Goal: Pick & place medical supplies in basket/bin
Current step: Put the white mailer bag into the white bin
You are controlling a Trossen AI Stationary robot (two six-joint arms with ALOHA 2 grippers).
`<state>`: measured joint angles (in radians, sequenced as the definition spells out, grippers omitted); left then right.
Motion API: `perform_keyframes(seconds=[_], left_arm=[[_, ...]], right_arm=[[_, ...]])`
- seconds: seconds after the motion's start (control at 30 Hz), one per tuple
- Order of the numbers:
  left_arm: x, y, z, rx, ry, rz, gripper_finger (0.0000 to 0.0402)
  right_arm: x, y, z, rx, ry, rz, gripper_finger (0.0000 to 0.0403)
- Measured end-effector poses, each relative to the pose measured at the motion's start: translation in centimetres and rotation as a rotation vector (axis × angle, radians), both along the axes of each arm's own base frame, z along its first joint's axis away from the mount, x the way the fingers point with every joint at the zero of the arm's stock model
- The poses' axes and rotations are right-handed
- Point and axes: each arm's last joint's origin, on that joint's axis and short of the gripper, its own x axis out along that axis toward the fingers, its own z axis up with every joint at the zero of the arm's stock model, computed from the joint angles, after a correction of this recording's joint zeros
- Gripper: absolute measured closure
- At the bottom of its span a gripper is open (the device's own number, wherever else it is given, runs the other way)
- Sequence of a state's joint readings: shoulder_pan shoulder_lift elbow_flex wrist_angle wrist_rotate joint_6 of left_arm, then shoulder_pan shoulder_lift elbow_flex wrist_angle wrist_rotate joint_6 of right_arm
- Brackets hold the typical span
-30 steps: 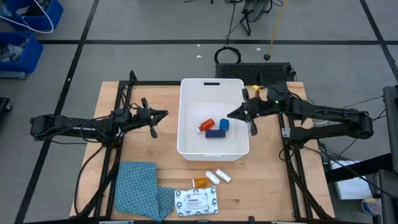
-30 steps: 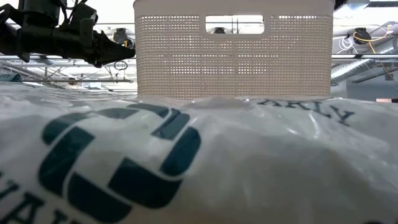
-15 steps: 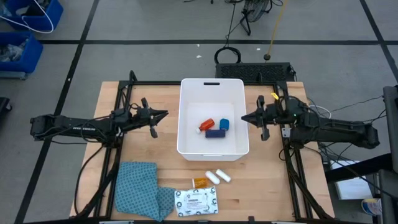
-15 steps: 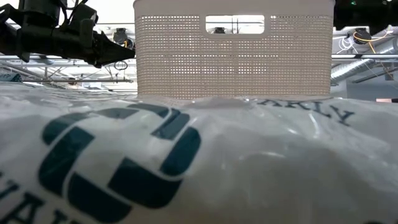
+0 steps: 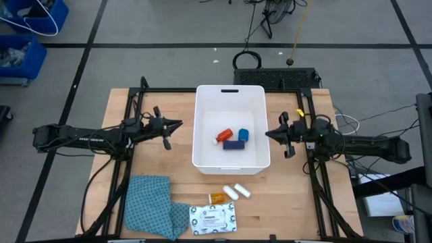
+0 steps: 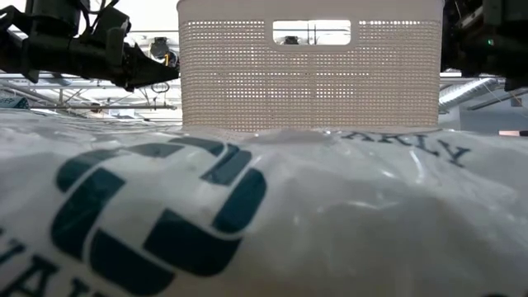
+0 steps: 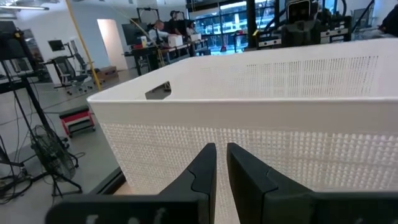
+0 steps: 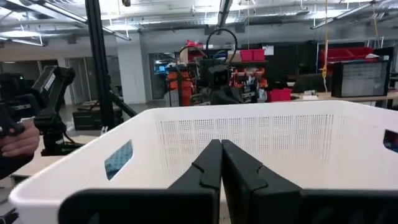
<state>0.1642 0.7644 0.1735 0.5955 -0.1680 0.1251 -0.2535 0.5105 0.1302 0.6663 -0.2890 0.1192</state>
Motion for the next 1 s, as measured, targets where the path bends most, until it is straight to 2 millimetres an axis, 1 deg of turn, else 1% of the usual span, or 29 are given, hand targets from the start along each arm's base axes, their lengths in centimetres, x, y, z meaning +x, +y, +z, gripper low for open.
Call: perform_keyframes(seconds=[0.2, 0.83, 1.0], left_arm=[[0.00, 0.00, -0.02, 0.025, 0.011, 0.000, 0.0357], [-0.01, 0.05, -0.01, 0.027, 0.012, 0.019, 0.0357], [-0.01, 0.04, -0.01, -0.007, -0.001, 0.016, 0.0357]], right_arm=[[-0.13, 0.04, -0.16, -0.038, 0.002, -0.004, 0.0403], [-0.09, 0.03, -0.38, -0.037, 0.024, -0.004, 0.0403], [-0.09, 0.03, -0.38, -0.046, 0.024, -0.006, 0.0403]])
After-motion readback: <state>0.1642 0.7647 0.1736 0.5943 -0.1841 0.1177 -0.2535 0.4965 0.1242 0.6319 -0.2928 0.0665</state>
